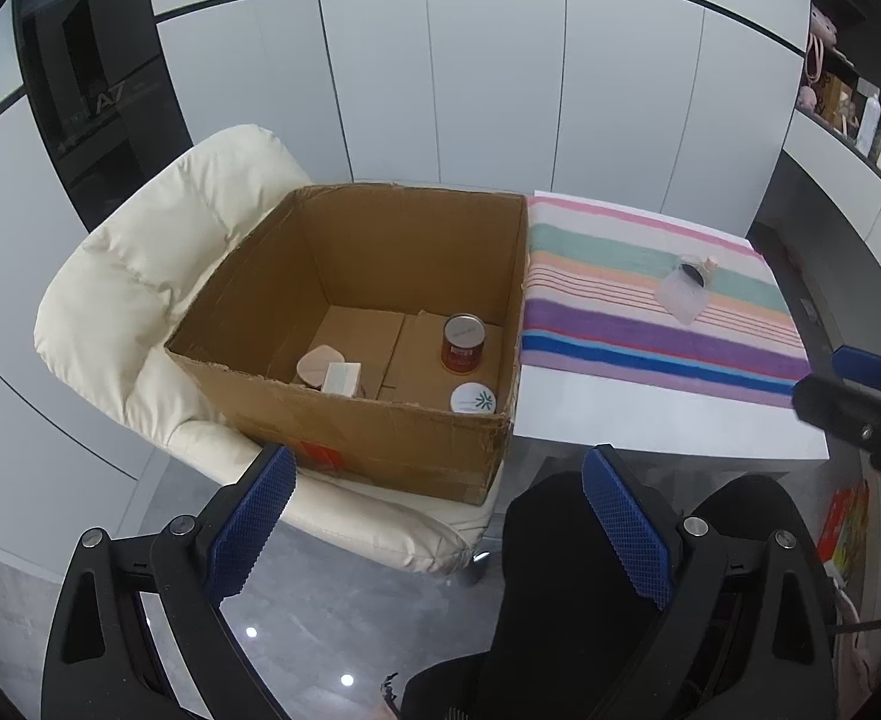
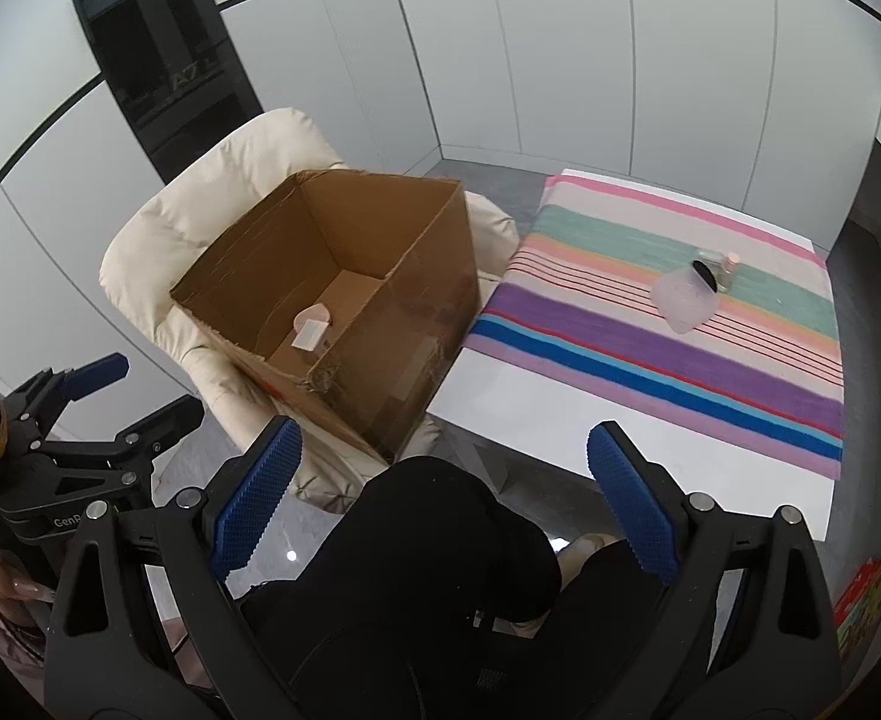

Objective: Organize objects
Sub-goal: 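Withdraw both grippers from the cardboard box back toward the striped cloth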

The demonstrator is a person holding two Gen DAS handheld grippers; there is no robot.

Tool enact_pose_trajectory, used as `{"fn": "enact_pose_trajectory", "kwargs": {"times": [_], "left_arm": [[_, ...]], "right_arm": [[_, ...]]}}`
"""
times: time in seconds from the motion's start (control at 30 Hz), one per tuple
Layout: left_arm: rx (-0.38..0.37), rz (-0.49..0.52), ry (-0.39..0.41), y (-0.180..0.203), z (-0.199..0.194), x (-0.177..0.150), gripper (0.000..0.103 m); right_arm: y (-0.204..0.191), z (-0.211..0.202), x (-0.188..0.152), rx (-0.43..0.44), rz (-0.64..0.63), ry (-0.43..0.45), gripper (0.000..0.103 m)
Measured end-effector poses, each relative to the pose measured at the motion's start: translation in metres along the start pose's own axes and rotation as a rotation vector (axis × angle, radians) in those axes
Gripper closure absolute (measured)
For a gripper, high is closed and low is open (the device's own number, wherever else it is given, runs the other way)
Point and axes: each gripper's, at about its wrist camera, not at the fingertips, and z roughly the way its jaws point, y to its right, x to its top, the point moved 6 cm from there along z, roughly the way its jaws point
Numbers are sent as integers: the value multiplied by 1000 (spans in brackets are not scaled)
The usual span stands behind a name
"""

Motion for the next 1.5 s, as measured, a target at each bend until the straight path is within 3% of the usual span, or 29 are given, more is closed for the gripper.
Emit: {"fn": "enact_pose_trajectory", "kwargs": {"times": [0.6, 1.1, 1.5], "left_arm": [[-62, 96, 3, 57, 14, 17, 6], [-174, 208, -32, 155, 32, 36, 6], [-211, 331, 29, 230, 42, 52, 6]], "right_arm": [[80, -30, -10, -121, 138, 41, 5], [170, -64, -46, -227, 292, 58, 5], [238, -69, -62, -276, 362, 76, 5]]}}
